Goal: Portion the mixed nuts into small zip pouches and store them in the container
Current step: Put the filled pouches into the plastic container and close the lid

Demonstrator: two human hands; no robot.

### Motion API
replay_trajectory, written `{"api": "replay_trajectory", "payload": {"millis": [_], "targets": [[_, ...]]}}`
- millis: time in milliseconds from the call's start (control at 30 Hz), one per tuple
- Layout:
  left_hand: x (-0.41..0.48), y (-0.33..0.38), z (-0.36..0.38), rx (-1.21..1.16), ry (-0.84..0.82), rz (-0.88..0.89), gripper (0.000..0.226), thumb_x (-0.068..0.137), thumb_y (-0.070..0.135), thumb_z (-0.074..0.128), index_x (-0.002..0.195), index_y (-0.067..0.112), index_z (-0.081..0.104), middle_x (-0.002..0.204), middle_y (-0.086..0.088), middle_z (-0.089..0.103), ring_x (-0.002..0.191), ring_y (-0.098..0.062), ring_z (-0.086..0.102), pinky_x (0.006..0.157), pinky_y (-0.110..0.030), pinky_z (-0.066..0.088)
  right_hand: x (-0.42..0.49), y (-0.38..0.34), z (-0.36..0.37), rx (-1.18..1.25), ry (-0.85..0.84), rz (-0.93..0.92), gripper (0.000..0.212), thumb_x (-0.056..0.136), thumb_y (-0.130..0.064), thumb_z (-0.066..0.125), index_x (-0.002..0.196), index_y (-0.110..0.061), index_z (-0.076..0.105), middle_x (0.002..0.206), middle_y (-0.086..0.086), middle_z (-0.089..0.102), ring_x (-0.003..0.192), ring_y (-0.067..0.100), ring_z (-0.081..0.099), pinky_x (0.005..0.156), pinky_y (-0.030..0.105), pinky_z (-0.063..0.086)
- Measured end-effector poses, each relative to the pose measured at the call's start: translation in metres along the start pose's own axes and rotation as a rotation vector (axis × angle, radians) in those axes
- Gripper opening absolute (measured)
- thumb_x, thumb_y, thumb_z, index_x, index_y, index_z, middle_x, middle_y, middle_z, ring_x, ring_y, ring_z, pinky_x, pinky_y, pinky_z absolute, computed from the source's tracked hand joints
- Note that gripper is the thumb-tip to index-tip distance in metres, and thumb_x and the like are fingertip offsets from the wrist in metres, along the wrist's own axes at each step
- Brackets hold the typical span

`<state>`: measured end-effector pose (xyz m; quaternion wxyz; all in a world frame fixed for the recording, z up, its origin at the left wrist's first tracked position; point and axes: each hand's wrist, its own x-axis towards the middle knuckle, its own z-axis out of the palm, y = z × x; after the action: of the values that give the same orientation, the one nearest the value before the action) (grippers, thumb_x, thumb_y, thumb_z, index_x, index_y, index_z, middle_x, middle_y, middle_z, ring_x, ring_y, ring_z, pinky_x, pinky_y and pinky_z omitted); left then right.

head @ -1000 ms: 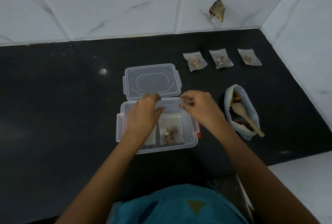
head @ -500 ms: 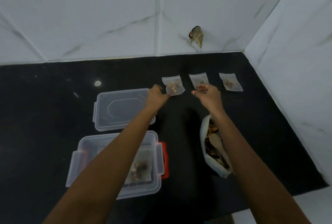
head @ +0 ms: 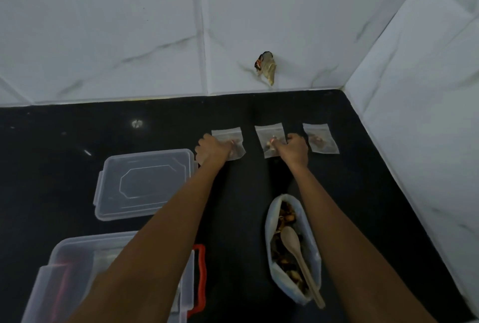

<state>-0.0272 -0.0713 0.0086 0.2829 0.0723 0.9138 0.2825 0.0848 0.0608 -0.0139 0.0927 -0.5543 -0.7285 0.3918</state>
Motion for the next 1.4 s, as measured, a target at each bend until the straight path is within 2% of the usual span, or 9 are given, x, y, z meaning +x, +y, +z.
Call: {"api": "replay_trajectory", "payload": {"millis": [200, 467, 633, 833, 933, 1067, 1167, 1300, 1400], "targets": [[0.005, 0.005, 0.011, -0.193, -0.01, 0.022, 0.067, 0.081, 0.028, 0.068, 0.133, 0.004, 0.033, 0.135, -0.017, 0.04, 0.122, -0.033, 0.044, 0.1, -0.046, 0.042, 0.006, -0.001, 0.004, 0.097, -0.025, 0.035, 0.029, 0.079, -0.025, 0.071, 0.101, -0.012, 0.058, 0.101, 0.005, 0.061, 0.092, 0.019, 0.06, 0.078, 0.034, 0.049], [-0.011, -0.008, -0.002, -0.448, -0.073, 0.088, 0.046, 0.075, 0.024, 0.075, 0.108, 0.011, 0.045, 0.111, -0.01, 0.056, 0.099, -0.023, 0.059, 0.088, -0.042, 0.052, -0.011, -0.004, -0.011, 0.399, -0.101, 0.088, 0.044, 0.076, -0.014, 0.073, 0.116, -0.009, 0.054, 0.11, 0.01, 0.062, 0.093, 0.017, 0.064, 0.081, 0.031, 0.054], [-0.046, -0.015, -0.028, -0.569, -0.114, 0.168, 0.039, 0.078, 0.019, 0.071, 0.106, 0.012, 0.045, 0.088, 0.004, 0.052, 0.074, -0.006, 0.055, 0.057, -0.018, 0.047, -0.052, -0.013, -0.029, 0.512, -0.153, 0.074, 0.052, 0.078, -0.015, 0.072, 0.124, -0.009, 0.048, 0.114, 0.008, 0.058, 0.085, 0.009, 0.06, 0.065, 0.018, 0.049], [-0.095, -0.044, -0.07, -0.595, -0.108, 0.261, 0.039, 0.079, 0.018, 0.071, 0.107, 0.013, 0.044, 0.087, 0.006, 0.05, 0.076, -0.006, 0.053, 0.05, -0.015, 0.047, -0.12, -0.027, -0.041, 0.522, -0.213, 0.051, 0.053, 0.076, -0.019, 0.073, 0.123, -0.013, 0.049, 0.116, 0.006, 0.058, 0.098, 0.015, 0.06, 0.08, 0.028, 0.053], [-0.118, -0.069, -0.09, -0.584, -0.112, 0.265, 0.039, 0.079, 0.019, 0.07, 0.109, 0.012, 0.046, 0.091, 0.003, 0.054, 0.08, -0.008, 0.056, 0.053, -0.016, 0.045, -0.161, -0.034, -0.043, 0.493, -0.257, 0.026, 0.055, 0.076, -0.02, 0.072, 0.125, -0.014, 0.047, 0.115, 0.005, 0.058, 0.099, 0.015, 0.06, 0.074, 0.024, 0.051], [-0.141, -0.115, -0.118, -0.542, -0.164, 0.222, 0.04, 0.079, 0.023, 0.069, 0.112, 0.01, 0.053, 0.102, -0.004, 0.063, 0.083, -0.01, 0.063, 0.05, -0.014, 0.047, -0.216, -0.038, -0.032, 0.496, -0.33, 0.053, 0.058, 0.076, -0.018, 0.072, 0.127, -0.016, 0.044, 0.115, 0.004, 0.06, 0.1, 0.017, 0.061, 0.082, 0.032, 0.053], [-0.158, -0.153, -0.134, -0.519, -0.122, 0.206, 0.036, 0.078, 0.026, 0.071, 0.107, 0.014, 0.053, 0.095, -0.002, 0.064, 0.077, -0.007, 0.063, 0.048, -0.012, 0.046, -0.25, -0.037, -0.02, 0.515, -0.377, 0.051, 0.055, 0.076, -0.017, 0.072, 0.123, -0.016, 0.044, 0.113, 0.005, 0.063, 0.098, 0.016, 0.063, 0.083, 0.033, 0.054], [-0.172, -0.2, -0.15, -0.512, -0.092, 0.174, 0.033, 0.077, 0.025, 0.073, 0.101, 0.018, 0.052, 0.094, -0.003, 0.065, 0.081, -0.014, 0.065, 0.06, -0.026, 0.052, -0.289, -0.037, 0.001, 0.504, -0.426, -0.004, 0.048, 0.079, -0.014, 0.07, 0.117, -0.019, 0.042, 0.099, -0.001, 0.063, 0.083, 0.005, 0.062, 0.054, 0.013, 0.05], [-0.176, -0.223, -0.157, -0.484, -0.079, 0.146, 0.038, 0.076, 0.02, 0.074, 0.106, 0.012, 0.052, 0.094, -0.005, 0.065, 0.082, -0.018, 0.066, 0.07, -0.038, 0.057, -0.308, -0.034, 0.02, 0.397, -0.399, -0.062, 0.058, 0.078, -0.018, 0.071, 0.126, -0.022, 0.038, 0.098, -0.002, 0.064, 0.084, 0.006, 0.062, 0.062, 0.02, 0.051]]}}
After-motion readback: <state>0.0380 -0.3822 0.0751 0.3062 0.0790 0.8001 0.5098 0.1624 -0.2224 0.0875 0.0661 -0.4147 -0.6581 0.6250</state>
